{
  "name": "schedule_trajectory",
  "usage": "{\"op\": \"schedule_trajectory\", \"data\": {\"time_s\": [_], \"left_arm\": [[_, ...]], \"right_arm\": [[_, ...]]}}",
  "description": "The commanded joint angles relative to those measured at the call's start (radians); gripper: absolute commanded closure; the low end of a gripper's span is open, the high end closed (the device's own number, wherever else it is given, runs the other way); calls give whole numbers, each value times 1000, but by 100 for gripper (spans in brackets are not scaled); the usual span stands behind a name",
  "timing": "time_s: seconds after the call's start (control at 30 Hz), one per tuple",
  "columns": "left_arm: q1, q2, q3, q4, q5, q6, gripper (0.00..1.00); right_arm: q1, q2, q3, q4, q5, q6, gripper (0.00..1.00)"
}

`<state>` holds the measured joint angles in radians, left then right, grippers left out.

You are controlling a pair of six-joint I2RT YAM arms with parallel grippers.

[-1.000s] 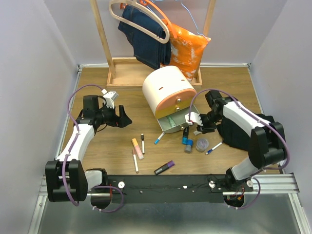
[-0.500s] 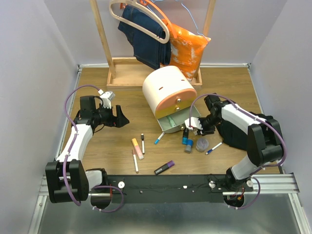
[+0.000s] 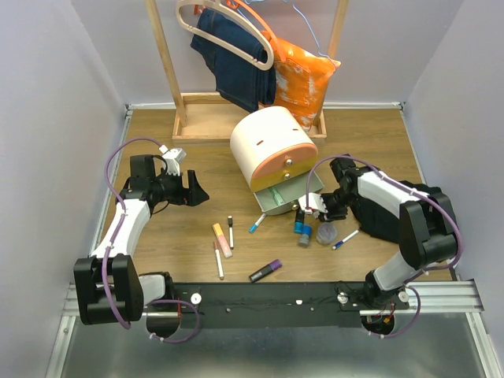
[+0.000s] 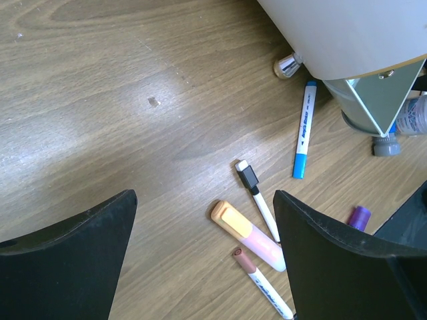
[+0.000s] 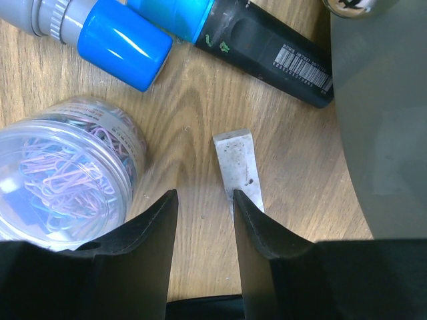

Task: Sort the stationery into containers
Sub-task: Pick up the stationery from the center of the board.

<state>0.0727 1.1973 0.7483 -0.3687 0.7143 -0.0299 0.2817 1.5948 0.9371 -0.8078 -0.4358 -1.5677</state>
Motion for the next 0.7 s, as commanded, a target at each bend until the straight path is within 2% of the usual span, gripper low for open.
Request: {"op": "schedule_trajectory", "data": {"time_s": [0.0,0.27,0.47,0.67], "left_arm": [[9,4,20,-1,5,2,8],[9,5,20,4,10,-2,8],[9,7,22,4,16,-4,8],[9,10,17,14,20,-11,8]], "right_arm": [[-3,-18,-27,91,-49,12,53],[-1,-42,-90,215,-37,6,51],[-3,-128,-190,352,-46,29,51],[-3,-90,-134,316,-46,112,46]]}}
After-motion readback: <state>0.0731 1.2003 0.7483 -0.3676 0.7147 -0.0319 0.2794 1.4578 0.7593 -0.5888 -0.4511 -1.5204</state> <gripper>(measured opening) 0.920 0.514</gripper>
